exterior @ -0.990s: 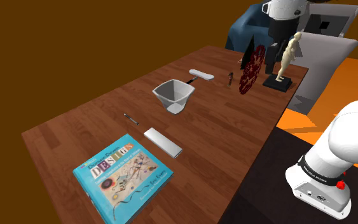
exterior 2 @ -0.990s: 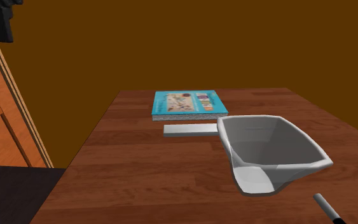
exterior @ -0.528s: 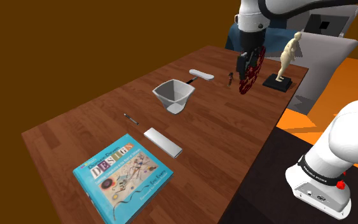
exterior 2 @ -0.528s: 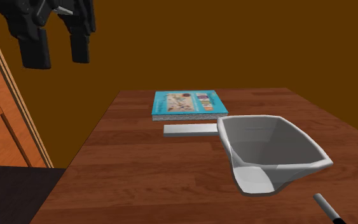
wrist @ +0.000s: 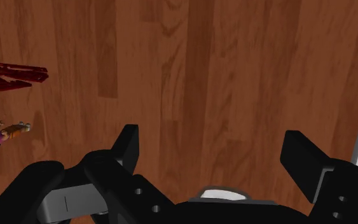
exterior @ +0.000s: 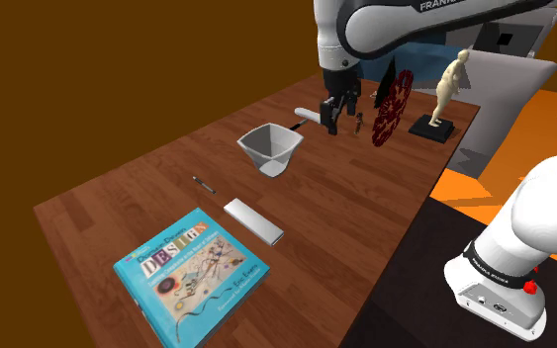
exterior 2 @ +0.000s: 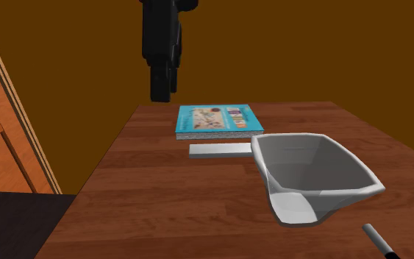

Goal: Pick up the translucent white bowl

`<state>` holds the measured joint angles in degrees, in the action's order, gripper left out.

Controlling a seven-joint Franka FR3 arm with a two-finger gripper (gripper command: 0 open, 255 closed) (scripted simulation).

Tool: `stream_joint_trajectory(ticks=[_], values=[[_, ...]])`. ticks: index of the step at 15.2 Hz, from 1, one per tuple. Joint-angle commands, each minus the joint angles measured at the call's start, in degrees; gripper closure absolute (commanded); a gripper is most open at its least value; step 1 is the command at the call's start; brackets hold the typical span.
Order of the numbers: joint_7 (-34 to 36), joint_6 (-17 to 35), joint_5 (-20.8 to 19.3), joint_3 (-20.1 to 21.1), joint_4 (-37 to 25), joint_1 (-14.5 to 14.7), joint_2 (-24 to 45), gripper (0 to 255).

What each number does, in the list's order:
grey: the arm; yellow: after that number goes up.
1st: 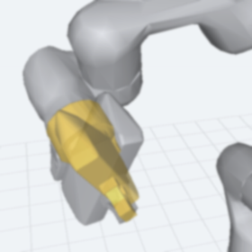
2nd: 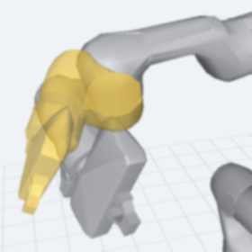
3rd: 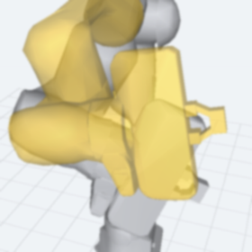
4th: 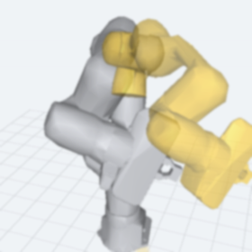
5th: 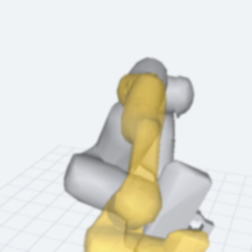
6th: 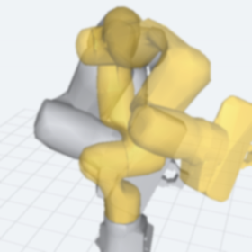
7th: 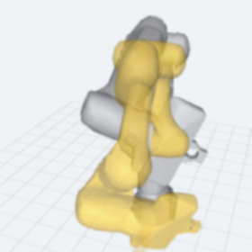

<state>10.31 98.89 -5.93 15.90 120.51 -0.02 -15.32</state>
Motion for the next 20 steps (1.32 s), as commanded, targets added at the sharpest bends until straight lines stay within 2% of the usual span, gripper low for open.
stream_joint_trajectory(ticks=[1,7,12,16,20], values=[[2.1,1.1,-1.3,1.2,-2.9,0.1,4.4,0],[8.5,2.3,-6.6,4.0,-13.8,1.4,18.4,0],[12.9,0.9,-11.8,4.7,-25.5,4.1,30.8,0],[15.1,-1.7,-15.6,4.2,-37.3,7.5,41.2,0],[15.6,-6.1,-18.9,2.8,-52.7,11.8,53.0,0]])
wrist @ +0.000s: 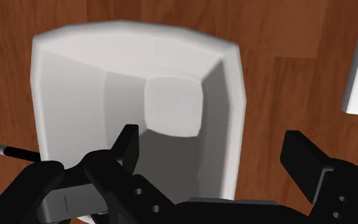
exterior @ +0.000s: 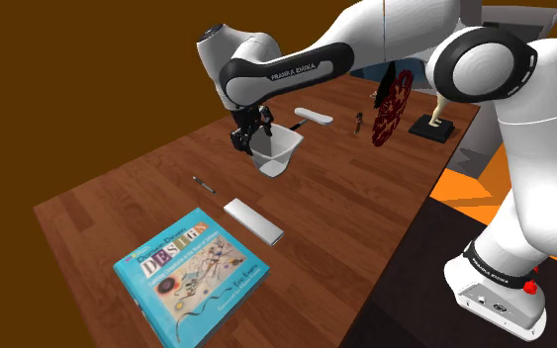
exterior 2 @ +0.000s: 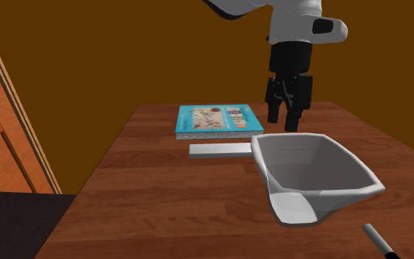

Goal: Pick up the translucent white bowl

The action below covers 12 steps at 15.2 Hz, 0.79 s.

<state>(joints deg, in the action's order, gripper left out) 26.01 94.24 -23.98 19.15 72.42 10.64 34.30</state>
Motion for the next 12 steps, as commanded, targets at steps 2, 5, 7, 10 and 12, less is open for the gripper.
stream_joint_trajectory(ticks=[2,5,7,10,12], values=[[0.1,-0.7,-0.9,-0.5,-4.1,1.1,3.5,0],[0.7,1.2,-1.1,-0.6,-2.3,0.9,3.8,0],[1.1,2.5,-1.2,-0.7,-1.2,0.8,4.1,0],[1.4,3.5,-1.4,-0.7,-0.4,0.7,4.4,0],[1.4,3.6,-1.3,-0.7,-0.1,0.7,4.2,255]])
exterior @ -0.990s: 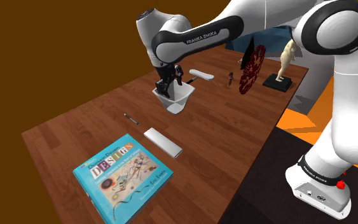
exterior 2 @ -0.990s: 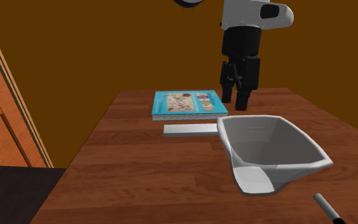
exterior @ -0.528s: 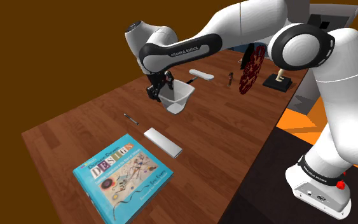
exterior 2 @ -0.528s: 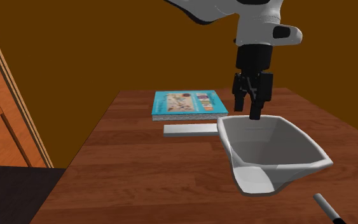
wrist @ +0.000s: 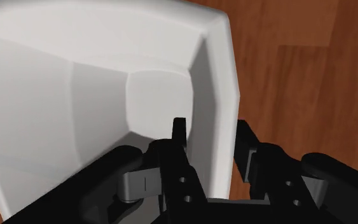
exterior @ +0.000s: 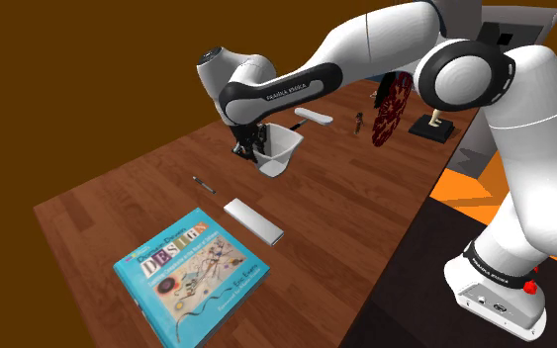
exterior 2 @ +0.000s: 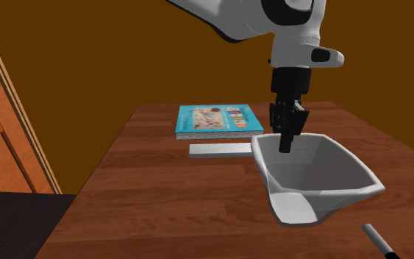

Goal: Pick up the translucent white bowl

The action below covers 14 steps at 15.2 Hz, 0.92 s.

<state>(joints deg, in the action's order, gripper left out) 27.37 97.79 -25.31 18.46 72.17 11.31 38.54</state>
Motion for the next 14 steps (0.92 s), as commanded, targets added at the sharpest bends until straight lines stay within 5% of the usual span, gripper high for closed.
stream_joint_trajectory(ticks=[1,14], values=[[0.0,0.1,0.0,0.0,0.1,0.0,0.0,255],[-1.2,-3.9,0.4,0.2,-3.4,0.4,-0.7,255]])
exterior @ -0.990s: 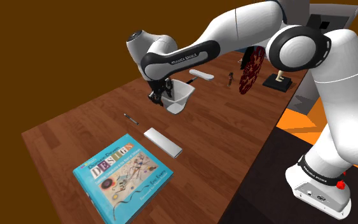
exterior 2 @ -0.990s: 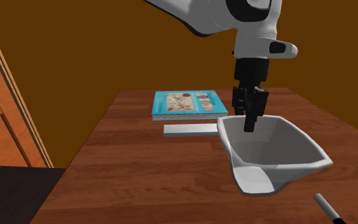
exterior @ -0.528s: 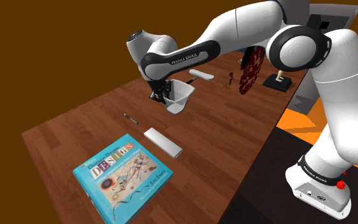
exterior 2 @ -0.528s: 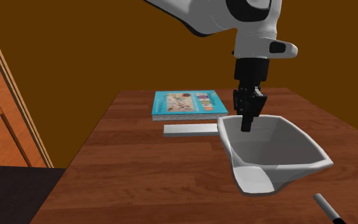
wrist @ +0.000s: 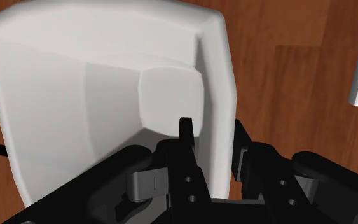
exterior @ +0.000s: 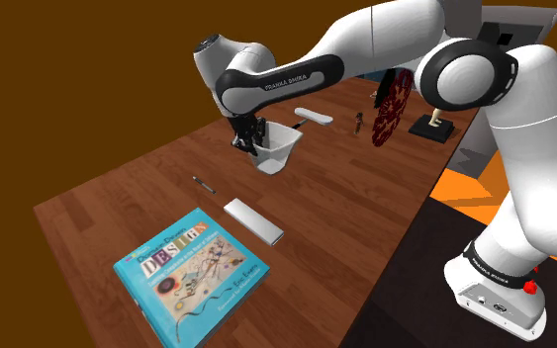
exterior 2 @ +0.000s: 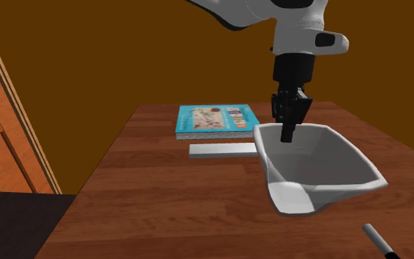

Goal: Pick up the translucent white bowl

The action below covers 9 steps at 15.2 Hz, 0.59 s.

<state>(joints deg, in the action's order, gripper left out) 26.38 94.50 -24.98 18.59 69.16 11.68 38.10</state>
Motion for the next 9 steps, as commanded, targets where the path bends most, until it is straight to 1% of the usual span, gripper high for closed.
stream_joint_trajectory(ticks=[1,9], values=[[-0.4,-1.3,0.1,0.1,-1.1,0.1,-0.4,255],[-2.0,-7.1,0.3,0.1,-7.1,1.1,-0.4,255]])
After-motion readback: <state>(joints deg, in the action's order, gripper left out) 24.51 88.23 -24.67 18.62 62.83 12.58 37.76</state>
